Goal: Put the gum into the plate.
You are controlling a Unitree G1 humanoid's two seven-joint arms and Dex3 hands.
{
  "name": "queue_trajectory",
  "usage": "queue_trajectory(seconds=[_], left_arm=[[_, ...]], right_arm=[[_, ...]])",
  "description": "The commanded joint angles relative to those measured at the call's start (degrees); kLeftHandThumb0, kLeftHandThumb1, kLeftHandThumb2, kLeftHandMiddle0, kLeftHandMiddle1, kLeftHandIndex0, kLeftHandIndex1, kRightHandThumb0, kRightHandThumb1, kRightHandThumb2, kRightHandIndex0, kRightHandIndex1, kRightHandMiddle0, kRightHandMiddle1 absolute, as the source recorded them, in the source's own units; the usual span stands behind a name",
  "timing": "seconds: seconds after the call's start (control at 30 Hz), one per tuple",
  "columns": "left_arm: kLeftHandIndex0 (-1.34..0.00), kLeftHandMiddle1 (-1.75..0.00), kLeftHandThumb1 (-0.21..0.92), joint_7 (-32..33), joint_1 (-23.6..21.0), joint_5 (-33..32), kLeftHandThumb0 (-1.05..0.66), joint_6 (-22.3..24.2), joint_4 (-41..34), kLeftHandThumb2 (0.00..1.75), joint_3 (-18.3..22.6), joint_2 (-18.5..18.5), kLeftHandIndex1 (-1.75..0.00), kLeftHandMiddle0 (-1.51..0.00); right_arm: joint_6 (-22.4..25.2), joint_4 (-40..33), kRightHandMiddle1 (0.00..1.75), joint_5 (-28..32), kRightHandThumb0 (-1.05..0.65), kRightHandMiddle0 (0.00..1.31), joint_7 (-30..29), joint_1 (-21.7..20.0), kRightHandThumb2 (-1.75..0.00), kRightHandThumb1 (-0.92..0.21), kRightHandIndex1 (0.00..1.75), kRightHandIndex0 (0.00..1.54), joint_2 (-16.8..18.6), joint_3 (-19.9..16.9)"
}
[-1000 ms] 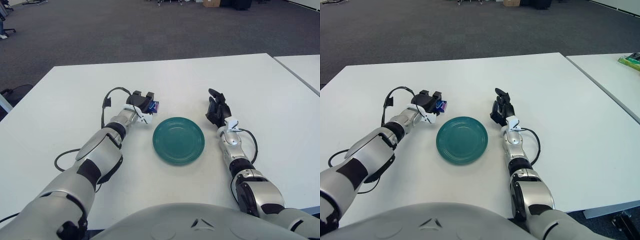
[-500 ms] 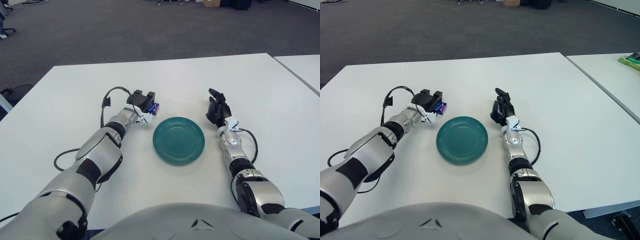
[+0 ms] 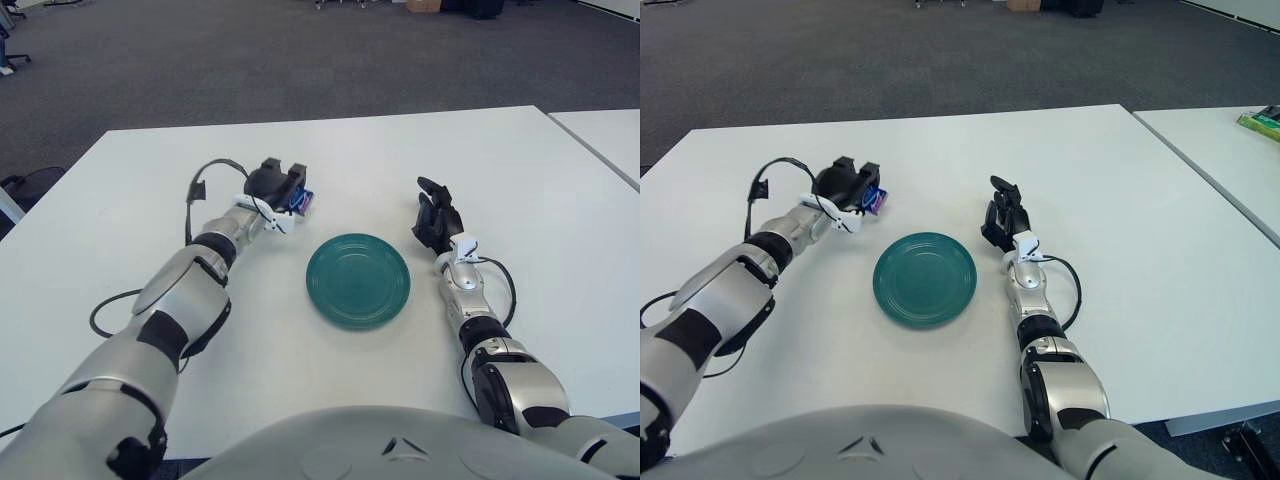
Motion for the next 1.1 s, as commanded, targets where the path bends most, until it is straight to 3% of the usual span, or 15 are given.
queue_trajectory(seconds=[0.0, 0.13, 0.37, 0.6, 0.77, 0.97, 1.07], left_arm=[[-0.51, -1.62, 0.17, 5.34, -3.25, -0.04, 0.0, -0.79, -3.81, 1.45, 1.51, 2.03, -1.75, -0.76], [-0.52, -1.65, 0.16, 11.22, -3.84, 0.83, 0.0, 0.72, -3.66, 1.47, 2.01, 2.6, -1.75, -0.75], [-0.52, -1.68, 0.15, 15.17, -4.81, 1.66, 0.0, -0.71, -7.85, 1.49, 2.23, 4.67, -1.75, -0.75], [-0.52, -1.69, 0.15, 11.8, -2.8, 2.39, 0.0, -1.19, -15.89, 1.5, 2.11, 6.45, -1.75, -0.75], [-0.52, -1.67, 0.15, 8.14, -0.16, 3.38, 0.0, -0.69, -22.02, 1.49, 1.23, 5.77, -1.75, -0.75], [-0.53, -1.66, 0.13, 6.53, 1.12, 4.32, 0.0, -0.71, -22.75, 1.51, 0.34, 3.56, -1.75, -0.77], [-0.55, -1.64, 0.11, 4.97, 1.61, 3.22, 0.0, -2.89, -21.65, 1.53, 0.57, 2.56, -1.75, -0.79]], right_arm=[[4.44, 5.92, 0.65, 0.46, -0.79, 0.0, 0.22, 6.1, -0.96, -0.92, 0.01, 0.23, 1.22, -0.2], [4.34, 6.14, 0.65, 0.25, -0.79, 0.0, 0.1, 6.0, -0.96, -0.92, 0.01, 0.24, 1.26, -0.08], [4.66, 6.04, 0.64, 0.1, -0.78, 0.0, 0.06, 5.92, -0.96, -0.92, 0.01, 0.24, 1.41, 0.17], [4.66, 5.83, 0.64, 0.36, -0.79, 0.0, 0.46, 6.01, -0.96, -0.92, 0.01, 0.24, 1.79, 0.16], [4.62, 5.71, 0.64, 0.77, -0.79, 0.0, 1.21, 6.08, -0.96, -0.92, 0.01, 0.25, 1.99, 0.0], [4.82, 5.21, 0.64, 1.03, -0.79, 0.0, 1.5, 6.27, -0.97, -0.92, 0.01, 0.26, 2.35, -0.06], [5.04, 4.97, 0.63, 0.9, -0.79, 0.0, 1.35, 6.32, -0.97, -0.92, 0.01, 0.27, 2.41, 0.07]])
